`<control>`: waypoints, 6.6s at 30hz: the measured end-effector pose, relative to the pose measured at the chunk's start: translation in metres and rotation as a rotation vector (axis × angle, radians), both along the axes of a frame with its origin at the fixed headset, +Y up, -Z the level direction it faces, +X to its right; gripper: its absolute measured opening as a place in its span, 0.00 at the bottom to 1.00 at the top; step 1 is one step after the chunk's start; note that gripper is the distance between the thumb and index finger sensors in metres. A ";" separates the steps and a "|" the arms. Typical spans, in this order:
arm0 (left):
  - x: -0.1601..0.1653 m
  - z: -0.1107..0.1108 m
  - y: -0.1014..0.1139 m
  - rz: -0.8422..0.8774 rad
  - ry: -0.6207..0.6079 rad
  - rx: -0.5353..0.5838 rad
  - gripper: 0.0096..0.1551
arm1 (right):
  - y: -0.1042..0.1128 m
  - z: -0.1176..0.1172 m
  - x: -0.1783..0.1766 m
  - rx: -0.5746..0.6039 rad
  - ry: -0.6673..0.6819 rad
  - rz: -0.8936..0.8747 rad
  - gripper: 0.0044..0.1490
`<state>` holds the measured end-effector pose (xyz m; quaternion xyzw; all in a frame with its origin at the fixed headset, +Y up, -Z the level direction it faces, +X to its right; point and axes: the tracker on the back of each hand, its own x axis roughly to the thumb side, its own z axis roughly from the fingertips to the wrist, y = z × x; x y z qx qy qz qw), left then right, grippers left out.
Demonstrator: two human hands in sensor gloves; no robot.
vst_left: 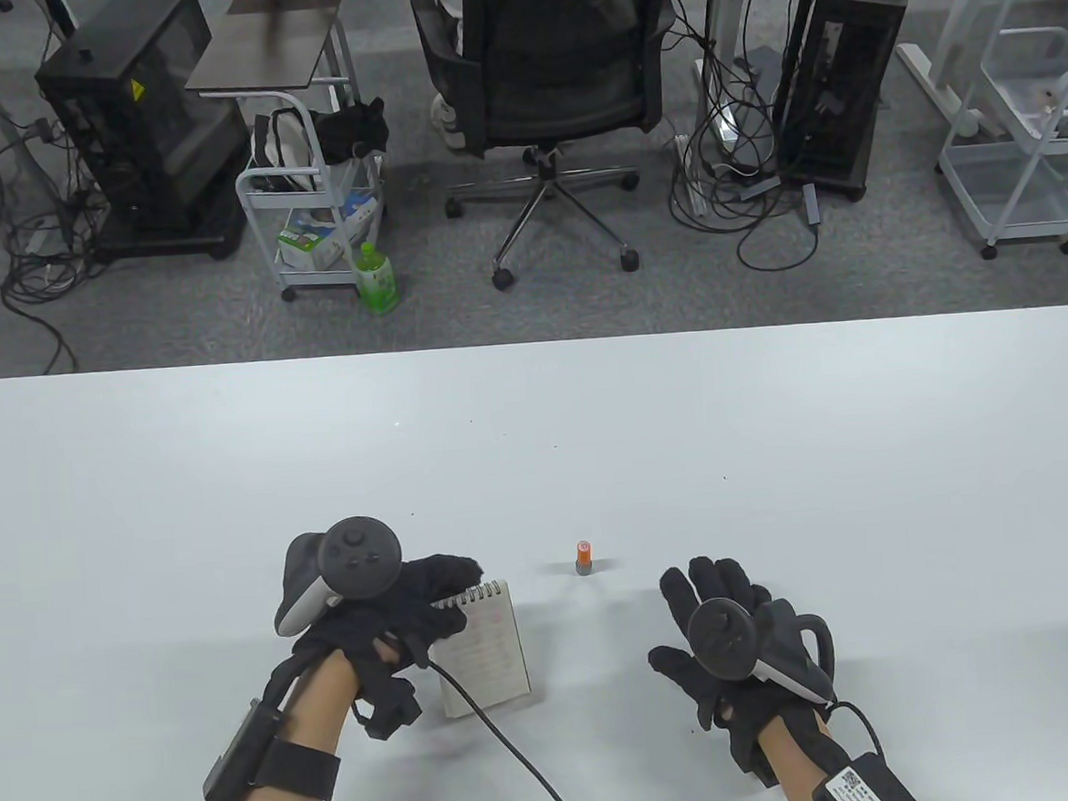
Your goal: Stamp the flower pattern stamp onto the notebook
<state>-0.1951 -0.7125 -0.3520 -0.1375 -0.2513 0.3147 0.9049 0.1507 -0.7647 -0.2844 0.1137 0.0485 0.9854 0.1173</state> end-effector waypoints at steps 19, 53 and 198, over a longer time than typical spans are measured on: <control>0.028 0.001 -0.065 -0.001 -0.065 -0.239 0.32 | -0.003 -0.001 -0.001 -0.037 0.002 0.003 0.52; -0.021 0.066 -0.033 -0.345 0.152 0.215 0.44 | -0.006 0.000 -0.008 -0.046 0.022 0.022 0.52; -0.078 0.056 -0.056 -0.698 0.312 0.060 0.36 | 0.008 -0.005 -0.050 0.014 -0.108 -0.977 0.30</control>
